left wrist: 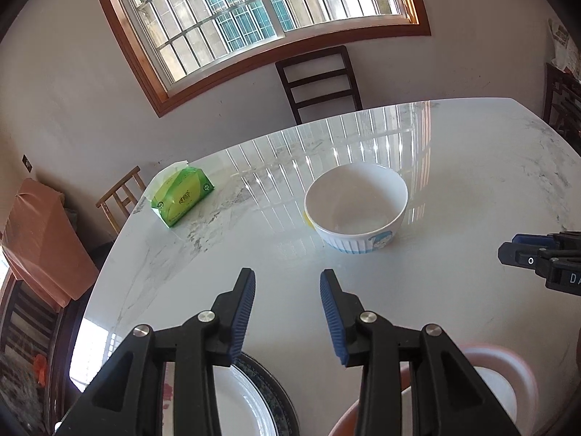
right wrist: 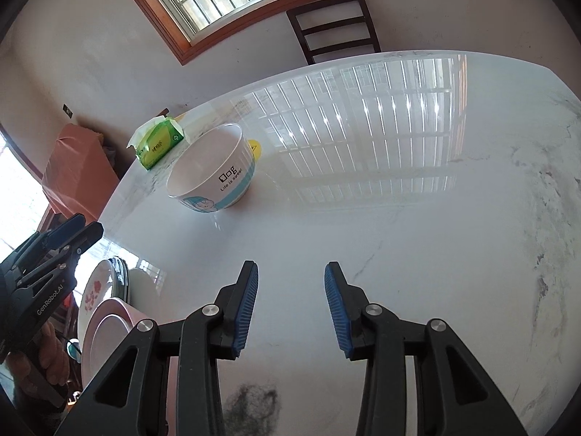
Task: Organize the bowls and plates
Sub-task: 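Move both tools to the white-and-blue Dog bowl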
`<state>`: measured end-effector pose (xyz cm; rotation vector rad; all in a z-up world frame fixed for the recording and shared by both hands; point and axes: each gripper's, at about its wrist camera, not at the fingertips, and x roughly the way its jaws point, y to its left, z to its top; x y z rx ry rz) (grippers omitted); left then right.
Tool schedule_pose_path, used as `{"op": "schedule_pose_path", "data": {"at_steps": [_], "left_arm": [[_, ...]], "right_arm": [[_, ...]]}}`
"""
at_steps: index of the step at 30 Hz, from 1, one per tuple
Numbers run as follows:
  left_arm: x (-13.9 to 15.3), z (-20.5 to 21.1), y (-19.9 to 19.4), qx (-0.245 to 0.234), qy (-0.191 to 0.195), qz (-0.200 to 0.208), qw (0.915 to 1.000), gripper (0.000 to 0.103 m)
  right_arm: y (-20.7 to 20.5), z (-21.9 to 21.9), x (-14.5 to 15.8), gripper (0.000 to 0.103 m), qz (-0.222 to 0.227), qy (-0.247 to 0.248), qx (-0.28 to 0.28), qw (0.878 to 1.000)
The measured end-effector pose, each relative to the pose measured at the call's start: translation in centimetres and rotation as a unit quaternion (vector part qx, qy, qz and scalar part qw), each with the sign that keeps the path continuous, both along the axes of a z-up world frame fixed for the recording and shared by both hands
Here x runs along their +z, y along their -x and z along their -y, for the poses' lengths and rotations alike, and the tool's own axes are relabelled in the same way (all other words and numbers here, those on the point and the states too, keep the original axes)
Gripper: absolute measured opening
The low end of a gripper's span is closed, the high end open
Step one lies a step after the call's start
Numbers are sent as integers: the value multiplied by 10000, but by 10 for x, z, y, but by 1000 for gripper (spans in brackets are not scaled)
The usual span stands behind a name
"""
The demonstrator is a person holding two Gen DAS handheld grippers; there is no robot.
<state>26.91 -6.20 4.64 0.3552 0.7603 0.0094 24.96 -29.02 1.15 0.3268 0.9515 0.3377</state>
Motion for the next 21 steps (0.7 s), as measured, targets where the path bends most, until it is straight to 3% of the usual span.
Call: {"op": "schedule_pose_path", "data": {"at_steps": [8, 11, 16, 21], "left_arm": [[-6, -2, -39, 118, 71, -157, 9998, 38], [-10, -13, -59, 125, 618, -559, 9964, 39], [-21, -41, -91, 266, 1625, -1183, 9792, 39], [-31, -55, -115, 260, 2232, -1527, 9624, 39]], "right_arm": [[-26, -9, 1, 39, 50, -361, 94, 9993], [-36, -13, 3, 40, 47, -508, 133, 9986], [-51, -22, 9, 41, 63, -701, 191, 9973], [-66, -33, 20, 41, 150, -709, 227, 9971]]}}
